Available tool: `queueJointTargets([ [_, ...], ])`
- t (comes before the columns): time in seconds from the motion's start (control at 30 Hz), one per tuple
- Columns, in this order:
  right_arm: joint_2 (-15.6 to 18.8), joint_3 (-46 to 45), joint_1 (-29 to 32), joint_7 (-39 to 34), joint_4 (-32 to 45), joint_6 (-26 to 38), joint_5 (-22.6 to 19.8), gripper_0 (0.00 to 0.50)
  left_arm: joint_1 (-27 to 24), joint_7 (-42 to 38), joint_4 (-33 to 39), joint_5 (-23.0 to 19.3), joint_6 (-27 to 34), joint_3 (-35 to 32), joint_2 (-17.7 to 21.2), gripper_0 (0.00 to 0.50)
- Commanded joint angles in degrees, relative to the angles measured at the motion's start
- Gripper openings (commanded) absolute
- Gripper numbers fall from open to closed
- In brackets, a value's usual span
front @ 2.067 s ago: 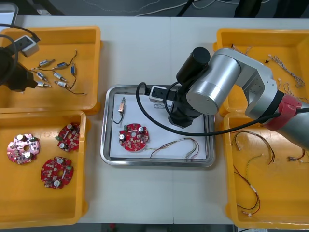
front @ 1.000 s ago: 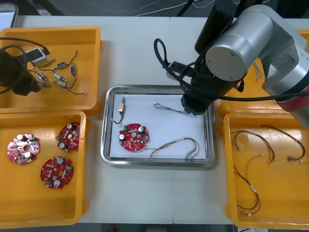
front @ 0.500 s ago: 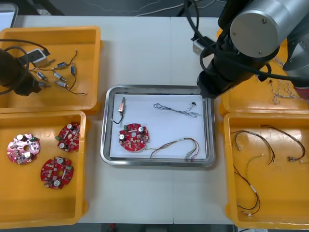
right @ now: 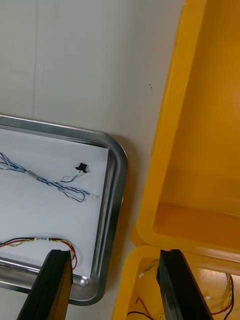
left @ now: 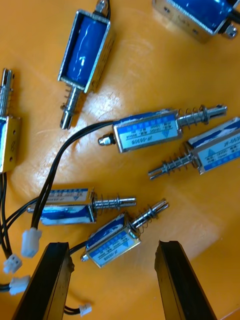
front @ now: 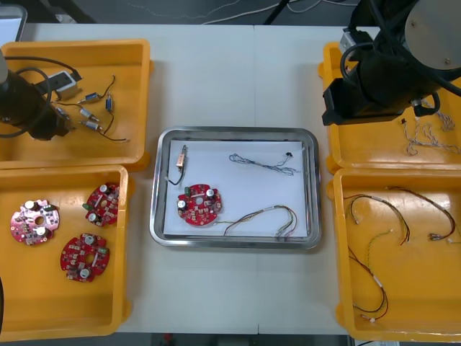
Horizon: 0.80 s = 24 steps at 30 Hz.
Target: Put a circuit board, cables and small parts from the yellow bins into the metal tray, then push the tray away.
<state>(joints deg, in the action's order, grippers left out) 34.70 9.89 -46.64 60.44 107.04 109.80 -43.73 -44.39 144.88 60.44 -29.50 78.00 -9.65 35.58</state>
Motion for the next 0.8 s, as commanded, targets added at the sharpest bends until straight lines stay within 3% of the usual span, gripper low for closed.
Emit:
queueJointTargets([
  [0.03,2.5,-2.7,1.6,-4.2,2.4,0.2,2.8,0.500,-3.2,7.3,-0.5,1.2,-1.0,-1.5,-1.2,0.500],
  [0.43,2.8,-9.4,6.0,-5.9,2.6,0.2,5.3,0.500,-4.0,10.1,-3.5,0.8,-3.2,-1.5,-1.3,0.500],
  [0.47,2.8,-10.1,6.7,-6.2,2.7,0.2,5.6,0.500,-4.0,10.1,-3.5,0.8,-3.2,-1.5,-1.3,0.482],
  [0.5,2.8,-10.5,7.4,-6.6,2.7,0.2,6.0,0.500,-4.0,10.1,-3.5,0.8,-3.1,-1.6,-1.3,0.449],
  [0.63,3.0,-10.8,9.4,-7.4,3.5,0.2,8.0,0.500,-3.9,10.1,-3.6,0.8,-3.2,-1.6,-1.3,0.205],
  [0.7,3.1,-10.9,9.9,-7.7,3.4,0.2,8.5,0.500,-3.9,10.1,-3.5,0.8,-3.1,-1.6,-1.3,0.131],
  [0.77,3.1,-11.2,10.9,-8.3,3.5,0.2,8.8,0.500,-3.9,10.1,-3.6,0.8,-3.1,-1.6,-1.3,0.000],
  [0.8,3.1,-11.6,11.3,-8.6,3.5,0.2,8.8,0.500,-3.8,10.1,-3.5,0.8,-3.1,-1.6,-1.3,0.000],
])
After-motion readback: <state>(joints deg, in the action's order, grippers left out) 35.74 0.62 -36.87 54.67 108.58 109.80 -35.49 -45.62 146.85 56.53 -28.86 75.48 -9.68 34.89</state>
